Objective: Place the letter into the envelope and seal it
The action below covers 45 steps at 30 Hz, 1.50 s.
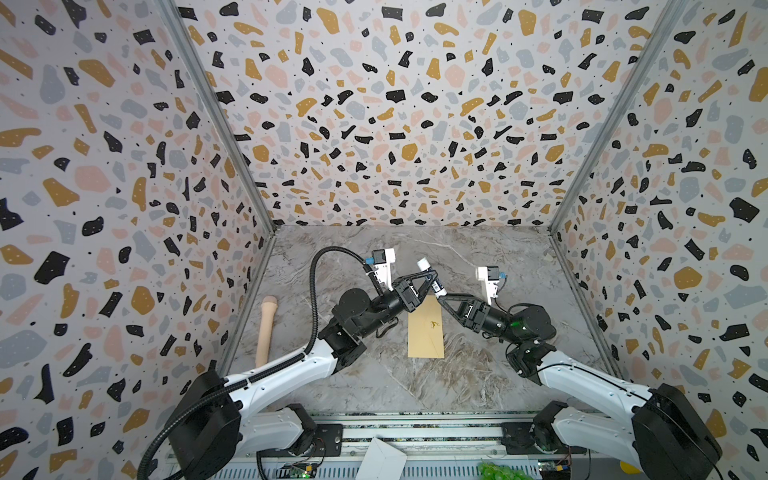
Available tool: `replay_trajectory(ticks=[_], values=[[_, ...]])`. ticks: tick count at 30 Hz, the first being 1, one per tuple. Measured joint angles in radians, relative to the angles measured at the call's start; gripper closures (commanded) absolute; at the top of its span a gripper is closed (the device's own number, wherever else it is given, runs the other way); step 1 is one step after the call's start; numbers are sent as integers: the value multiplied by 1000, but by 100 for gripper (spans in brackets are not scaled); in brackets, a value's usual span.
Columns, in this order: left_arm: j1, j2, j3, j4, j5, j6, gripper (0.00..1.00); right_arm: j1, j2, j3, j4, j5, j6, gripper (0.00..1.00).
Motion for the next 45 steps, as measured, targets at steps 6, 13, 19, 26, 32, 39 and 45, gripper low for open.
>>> replay_trajectory(ticks=[6, 13, 19, 26, 32, 39, 45], values=[[0, 0, 0, -1, 0, 3, 100, 2, 8, 11, 13, 2, 15, 65], [0, 0, 0, -2, 2, 8, 100, 4, 21, 19, 13, 7, 21, 74], [0, 0, 0, -2, 1, 12, 100, 4, 20, 29, -9, 9, 0, 80], [10, -1, 2, -6, -39, 34, 100, 53, -63, 161, -409, 125, -259, 87], [11, -1, 22, -13, -88, 58, 100, 204, -92, 345, -809, 462, -592, 90], [11, 0, 23, -64, -119, 111, 100, 429, -18, 449, -980, 962, -890, 91], [11, 5, 23, -88, -133, 129, 100, 532, 53, 478, -985, 1248, -1060, 75]])
